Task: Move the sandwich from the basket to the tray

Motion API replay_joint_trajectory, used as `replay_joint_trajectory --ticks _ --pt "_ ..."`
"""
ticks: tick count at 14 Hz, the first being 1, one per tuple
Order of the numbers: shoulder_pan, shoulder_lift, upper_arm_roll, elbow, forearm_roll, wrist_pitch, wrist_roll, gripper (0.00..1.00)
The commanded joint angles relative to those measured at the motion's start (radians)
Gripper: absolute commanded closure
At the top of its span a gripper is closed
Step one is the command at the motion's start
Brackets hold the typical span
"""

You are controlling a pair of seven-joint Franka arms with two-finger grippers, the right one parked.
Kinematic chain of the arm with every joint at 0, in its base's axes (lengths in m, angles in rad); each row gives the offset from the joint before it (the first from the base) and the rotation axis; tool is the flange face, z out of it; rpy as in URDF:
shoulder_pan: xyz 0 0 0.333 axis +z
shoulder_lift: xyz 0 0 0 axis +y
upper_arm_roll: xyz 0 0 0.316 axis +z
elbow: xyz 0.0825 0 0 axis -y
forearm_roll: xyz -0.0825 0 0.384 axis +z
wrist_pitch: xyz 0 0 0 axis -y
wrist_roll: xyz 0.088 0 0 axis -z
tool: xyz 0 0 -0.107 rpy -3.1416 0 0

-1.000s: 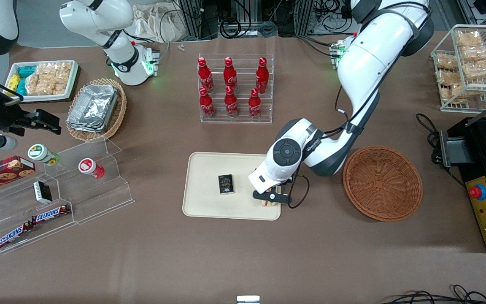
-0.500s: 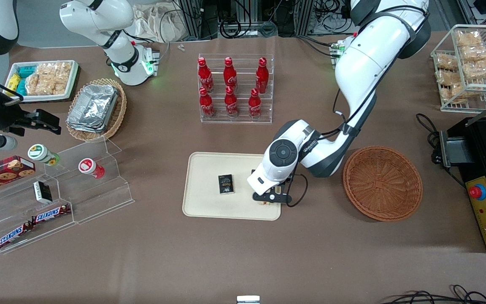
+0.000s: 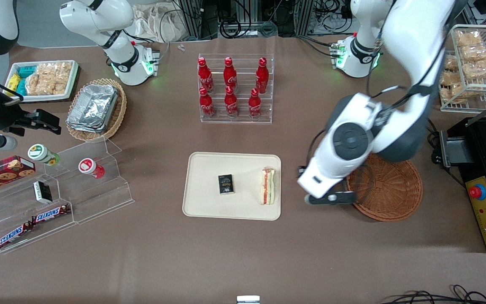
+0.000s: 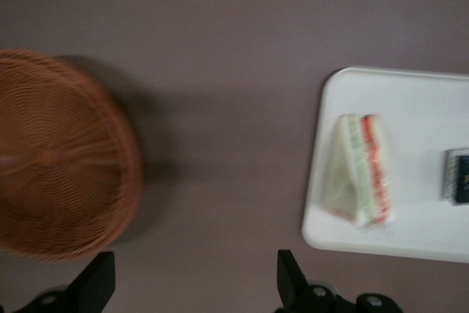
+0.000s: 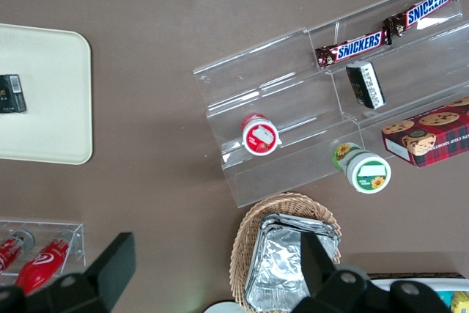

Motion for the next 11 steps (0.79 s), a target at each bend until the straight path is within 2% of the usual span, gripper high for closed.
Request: replay_joint_trajectory --ticks 1,4,8,11 --pt "0.107 -0.131 -0.001 -0.036 -0.026 -0.077 0.069 0.0" --pt "0.222 -0.205 -0.003 -0.036 -0.091 -0.137 0.076 0.0" --pt "0.311 -0.243 0.001 -0.041 -0.084 -0.203 0.317 0.0" --pt "0.354 -0.265 0.001 -0.045 -0.093 -0.217 0.346 0.0"
